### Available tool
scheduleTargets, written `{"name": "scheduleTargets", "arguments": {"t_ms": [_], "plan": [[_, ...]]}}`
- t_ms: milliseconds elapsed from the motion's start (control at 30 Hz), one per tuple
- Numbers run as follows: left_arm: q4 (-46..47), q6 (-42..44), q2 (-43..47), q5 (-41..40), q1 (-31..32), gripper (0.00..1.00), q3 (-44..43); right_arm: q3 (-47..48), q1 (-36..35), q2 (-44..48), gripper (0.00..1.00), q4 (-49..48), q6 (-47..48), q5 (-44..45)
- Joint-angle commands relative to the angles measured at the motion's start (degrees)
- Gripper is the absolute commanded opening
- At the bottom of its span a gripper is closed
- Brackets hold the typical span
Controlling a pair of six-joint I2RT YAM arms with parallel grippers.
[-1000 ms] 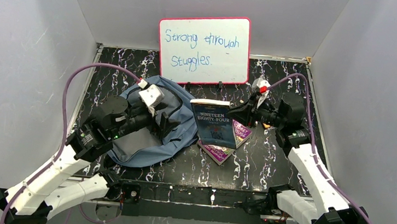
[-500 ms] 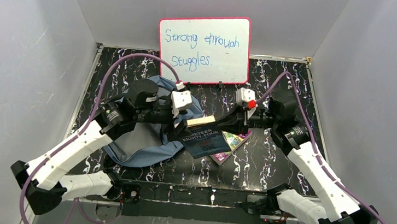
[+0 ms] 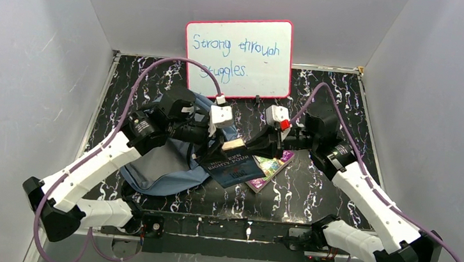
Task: Pack the student bag
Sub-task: Pick up the book from the center of the board.
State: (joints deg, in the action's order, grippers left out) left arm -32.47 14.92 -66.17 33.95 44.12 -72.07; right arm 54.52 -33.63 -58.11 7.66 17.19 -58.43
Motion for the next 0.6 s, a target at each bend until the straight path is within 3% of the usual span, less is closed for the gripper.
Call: {"name": "scheduleTargets", "arguments": {"t_ms": [0,233,467,500,533,567], "plan": [[-3.01,-0.21,-1.3,4.0,0.27,0.55,-2.08,5.28,-0.74,0.08,0.0,-5.57,0.79,-0.8],[-5.63,0.85,-1.51,2.88,0.31,0.45,-2.54,6.28,-1.09,-0.87,0.0,-6.08,0.74,-0.44],[-6.31,0.12,0.28,0.95,0.27,0.0,-2.51,4.26,-1.26,-0.04,0.01,-9.54,-2.75,2.28],[-5.68,-0.84,0.87,0.03,0.27,0.0,-2.05,3.71,-1.26,0.31,0.12,-10.4,-3.5,2.99],[-4.8,-2.06,1.66,-0.87,0.27,0.0,-1.23,3.17,-1.2,0.87,0.31,-11.13,-4.55,4.24],[-3.71,-3.46,2.64,-1.99,0.27,0.0,-0.33,2.49,-1.25,1.34,0.4,-12.11,-5.81,5.81]]}}
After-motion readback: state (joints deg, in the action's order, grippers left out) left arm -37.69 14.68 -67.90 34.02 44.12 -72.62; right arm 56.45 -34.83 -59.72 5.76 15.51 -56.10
